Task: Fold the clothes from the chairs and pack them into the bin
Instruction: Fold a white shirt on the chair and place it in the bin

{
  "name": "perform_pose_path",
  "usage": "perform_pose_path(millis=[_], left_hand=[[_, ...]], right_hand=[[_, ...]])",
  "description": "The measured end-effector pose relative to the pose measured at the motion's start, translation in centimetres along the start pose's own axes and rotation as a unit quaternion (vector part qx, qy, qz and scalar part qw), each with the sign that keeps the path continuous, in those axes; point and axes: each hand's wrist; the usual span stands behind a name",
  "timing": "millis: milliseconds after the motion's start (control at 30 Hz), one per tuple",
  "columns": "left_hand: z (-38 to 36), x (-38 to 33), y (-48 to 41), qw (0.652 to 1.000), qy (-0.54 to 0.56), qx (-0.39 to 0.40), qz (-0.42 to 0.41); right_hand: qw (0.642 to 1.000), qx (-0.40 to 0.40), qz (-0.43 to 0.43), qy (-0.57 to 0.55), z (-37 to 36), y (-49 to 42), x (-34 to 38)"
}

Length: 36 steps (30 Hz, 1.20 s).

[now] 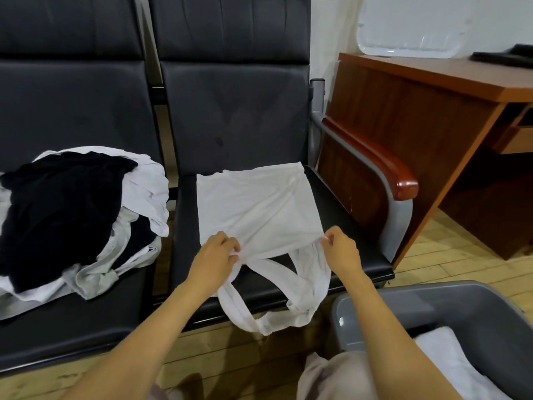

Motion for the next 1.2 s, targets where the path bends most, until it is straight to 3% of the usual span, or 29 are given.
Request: perform_pose_path(millis=[100, 200, 333, 400, 500, 567, 633, 700, 800, 867, 933, 967, 1100, 1200], left_hand=[[-0.2, -2.2, 1.6, 0.984, 0.025, 0.091, -0.151], [-0.6, -2.0, 2.7, 0.955, -0.047, 0.193, -0.22], [0.7, 0.9, 3.2, 0.959, -0.03, 0.221, -0.177], [0.9, 2.1, 3.3, 0.975, -0.014, 0.175, -0.133], [0.6, 3.8, 2.9, 0.998, 0.019, 0.059, -0.009], [0.3, 4.5, 2.4, 0.999, -0.032, 0.007, 0.024], [0.6, 4.1, 2.1, 0.999, -0.015, -0.043, 0.025], [1.6, 2.2, 2.3, 0.994, 0.07, -0.081, 0.024], [2.2, -0.5, 3.3, 0.989, 0.144, 0.023, 0.039], [1.3, -1.1, 4.4, 0.993, 0.04, 0.104, 0.028], [-0.1, -0.9, 4.9, 0.99, -0.084, 0.114, -0.009], [-0.4, -0.9, 4.8, 0.989, -0.094, 0.112, -0.013], [0.9, -0.2, 3.6, 0.975, 0.15, 0.137, 0.089], [3.4, 0.6, 3.1, 0.889, 0.4, 0.097, 0.201]], right_hand=[[0.987, -0.049, 0.019, -0.153, 0.4, 0.7, 1.6], [0.978, -0.077, 0.012, -0.193, 0.4, 0.9, 2.7], [0.976, 0.079, -0.041, -0.2, 0.8, 0.2, 2.3], [0.965, 0.099, -0.056, -0.235, 0.8, -0.1, 3.2], [0.946, 0.06, -0.026, -0.318, 0.7, -0.8, 6.6], [0.898, 0.113, 0.022, -0.424, 0.4, -1.2, 9.3], [0.856, 0.186, 0.025, -0.482, -0.9, -1.3, 11.0], [0.9, 0.197, 0.027, -0.388, -2.9, -0.9, 10.8], [0.966, 0.201, 0.061, -0.153, -5.1, -0.2, 7.9], [0.969, 0.225, 0.091, -0.042, -6.0, -0.2, 5.7], [0.965, 0.23, 0.126, 0.012, -6.6, -0.2, 4.9], [0.964, 0.227, 0.138, 0.028, -6.7, -0.2, 4.9], [0.963, 0.205, 0.145, 0.096, -6.7, -0.6, 4.9], [0.956, 0.183, 0.144, 0.177, -6.0, -1.3, 4.4]])
Point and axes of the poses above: each hand's wrist, its own y-axis away from the middle knuckle, its own z-axis out of the back of the hand, x = y × z, and after that the axes turned 1 degree about -y, right-handed
